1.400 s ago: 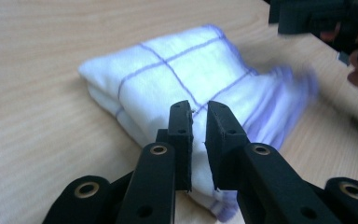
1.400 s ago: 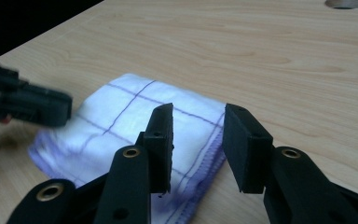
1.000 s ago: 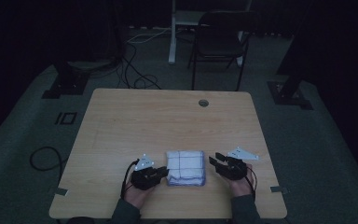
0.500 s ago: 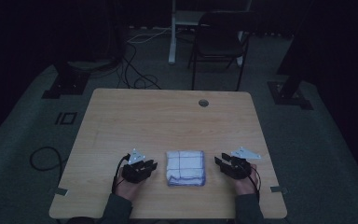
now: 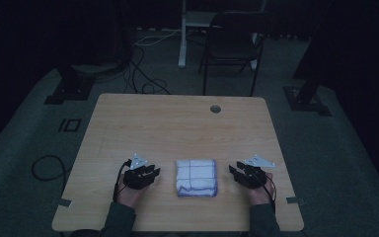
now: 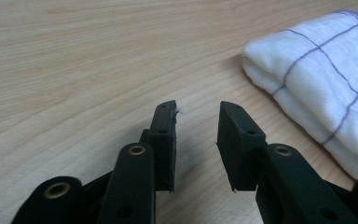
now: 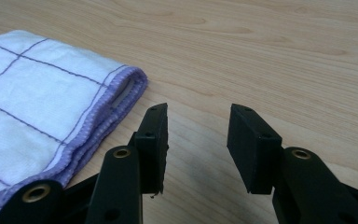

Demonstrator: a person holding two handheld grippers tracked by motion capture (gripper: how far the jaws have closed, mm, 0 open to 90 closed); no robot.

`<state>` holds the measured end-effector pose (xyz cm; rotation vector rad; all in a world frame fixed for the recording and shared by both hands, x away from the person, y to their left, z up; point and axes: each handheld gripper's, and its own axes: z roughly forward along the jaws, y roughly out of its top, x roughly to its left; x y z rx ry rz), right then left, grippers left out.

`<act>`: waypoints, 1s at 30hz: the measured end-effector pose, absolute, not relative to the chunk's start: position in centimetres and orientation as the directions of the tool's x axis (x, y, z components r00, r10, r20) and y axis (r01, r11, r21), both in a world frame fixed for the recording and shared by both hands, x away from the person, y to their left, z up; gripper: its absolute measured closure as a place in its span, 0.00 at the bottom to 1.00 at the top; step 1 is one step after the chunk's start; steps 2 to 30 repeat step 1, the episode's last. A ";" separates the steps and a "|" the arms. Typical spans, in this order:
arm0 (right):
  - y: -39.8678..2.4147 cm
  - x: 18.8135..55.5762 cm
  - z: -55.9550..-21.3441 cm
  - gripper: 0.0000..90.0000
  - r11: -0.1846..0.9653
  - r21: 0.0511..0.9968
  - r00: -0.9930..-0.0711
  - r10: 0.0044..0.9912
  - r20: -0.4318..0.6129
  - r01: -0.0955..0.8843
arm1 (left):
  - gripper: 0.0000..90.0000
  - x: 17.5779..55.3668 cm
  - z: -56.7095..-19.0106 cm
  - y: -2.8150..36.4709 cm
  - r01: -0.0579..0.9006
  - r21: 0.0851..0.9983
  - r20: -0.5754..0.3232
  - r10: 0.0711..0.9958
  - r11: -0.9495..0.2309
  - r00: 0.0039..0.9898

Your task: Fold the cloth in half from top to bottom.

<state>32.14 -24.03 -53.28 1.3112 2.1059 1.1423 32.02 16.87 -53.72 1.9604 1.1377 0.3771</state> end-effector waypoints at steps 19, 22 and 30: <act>-24.1 32.2 -53.3 0.65 0.223 0.810 -0.475 0.877 0.076 0.542 | 0.75 32.1 -53.7 17.0 0.582 0.773 -0.136 0.829 -0.253 0.542; -24.1 32.2 -53.3 0.65 0.223 0.810 -0.475 0.877 0.076 0.542 | 0.75 32.1 -53.7 17.0 0.582 0.773 -0.136 0.829 -0.253 0.542; -24.1 32.2 -53.3 0.65 0.223 0.810 -0.475 0.877 0.076 0.542 | 0.75 32.1 -53.7 17.0 0.582 0.773 -0.136 0.829 -0.253 0.542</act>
